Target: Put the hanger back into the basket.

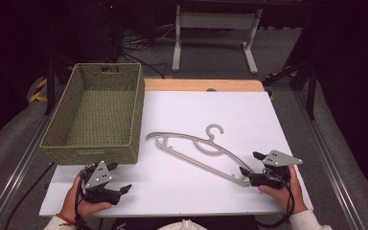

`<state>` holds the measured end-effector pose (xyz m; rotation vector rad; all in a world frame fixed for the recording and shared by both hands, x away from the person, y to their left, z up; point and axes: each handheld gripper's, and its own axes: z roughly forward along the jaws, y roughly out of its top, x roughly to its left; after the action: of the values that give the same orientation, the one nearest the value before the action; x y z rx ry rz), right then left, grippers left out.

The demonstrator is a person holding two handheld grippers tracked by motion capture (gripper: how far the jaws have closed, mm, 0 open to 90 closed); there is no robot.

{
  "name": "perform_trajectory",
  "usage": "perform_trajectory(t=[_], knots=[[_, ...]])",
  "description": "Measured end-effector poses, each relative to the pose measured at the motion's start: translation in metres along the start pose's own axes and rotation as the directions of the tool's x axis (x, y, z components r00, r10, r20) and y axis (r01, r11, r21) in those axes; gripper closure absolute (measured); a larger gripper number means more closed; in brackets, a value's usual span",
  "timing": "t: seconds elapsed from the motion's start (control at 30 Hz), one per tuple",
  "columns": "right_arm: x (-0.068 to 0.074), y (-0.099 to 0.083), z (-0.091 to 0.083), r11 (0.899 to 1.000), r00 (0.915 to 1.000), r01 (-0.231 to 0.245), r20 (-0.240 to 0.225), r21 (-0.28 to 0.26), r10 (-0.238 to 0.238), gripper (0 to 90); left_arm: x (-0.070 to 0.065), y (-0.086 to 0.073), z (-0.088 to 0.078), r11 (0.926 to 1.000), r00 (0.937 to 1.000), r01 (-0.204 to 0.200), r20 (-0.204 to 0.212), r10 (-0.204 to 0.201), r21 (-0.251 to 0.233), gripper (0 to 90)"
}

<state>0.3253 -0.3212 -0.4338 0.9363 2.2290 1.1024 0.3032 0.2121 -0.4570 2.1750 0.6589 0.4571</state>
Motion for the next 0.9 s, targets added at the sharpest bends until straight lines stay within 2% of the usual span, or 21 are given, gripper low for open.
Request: perform_trajectory(t=[0.13,0.33,0.43,0.47,0.5,0.57,0.6,0.63,0.67,0.73,0.8,0.9], knots=[[-0.002,0.002,0.004,1.0,1.0,0.006,-0.001,0.026,-0.006,26.9,0.0,-0.002,-0.003,1.0,1.0,0.006,-0.002,-0.006,-0.003,15.1],[-0.004,0.006,0.008,0.999,1.0,-0.001,0.003,0.037,0.001,28.5,-0.002,-0.007,-0.009,0.9998,0.9997,0.017,-0.019,-0.017,-0.002,15.1],[-0.007,0.006,0.011,0.998,0.9999,-0.001,0.016,0.068,0.0,32.0,-0.002,-0.007,-0.009,0.9999,0.9997,0.017,-0.02,-0.017,0.002,15.2],[-0.011,0.006,0.011,0.995,0.9995,-0.021,0.026,0.097,0.019,34.9,-0.003,-0.007,-0.009,0.9998,0.9996,0.017,-0.025,-0.017,0.01,15.2],[-0.011,0.006,0.011,0.995,0.9995,-0.021,0.026,0.097,0.019,34.9,-0.003,-0.007,-0.009,0.9998,0.9996,0.017,-0.025,-0.017,0.01,15.2],[-0.018,0.005,0.01,0.991,0.9987,-0.042,0.035,0.124,0.038,41.1,-0.003,-0.007,-0.008,0.9998,0.9995,0.016,-0.026,-0.016,0.011,15.2],[-0.021,0.004,0.009,0.988,0.9978,-0.047,0.055,0.149,0.039,42.4,-0.003,-0.007,-0.008,0.9998,0.9995,0.019,-0.024,-0.019,0.01,15.2],[-0.026,0.003,0.007,0.986,0.9968,-0.069,0.051,0.154,0.062,48.4,-0.003,-0.007,-0.008,0.9998,0.9996,0.02,-0.021,-0.02,0.008,15.1],[-0.028,0.003,0.005,0.984,0.9962,-0.08,0.046,0.159,0.074,50.6,-0.003,-0.007,-0.008,0.9998,0.9996,0.019,-0.022,-0.019,0.009,15.1],[-0.032,0.002,0.002,0.98,0.9951,-0.086,0.063,0.178,0.076,51.5,-0.003,-0.007,-0.009,0.9998,0.9996,0.021,-0.021,-0.021,0.008,15.1],[-0.034,0.002,0.0,0.977,0.9933,-0.114,0.04,0.178,0.109,51.6,-0.002,-0.007,-0.008,0.9998,0.9996,0.019,-0.019,-0.019,0.008,15.1],[-0.033,0.006,-0.001,0.975,0.9942,-0.107,0.023,0.196,0.105,50.9,-0.002,-0.006,-0.006,0.9997,0.9997,0.018,-0.014,-0.018,0.014,15.1]])
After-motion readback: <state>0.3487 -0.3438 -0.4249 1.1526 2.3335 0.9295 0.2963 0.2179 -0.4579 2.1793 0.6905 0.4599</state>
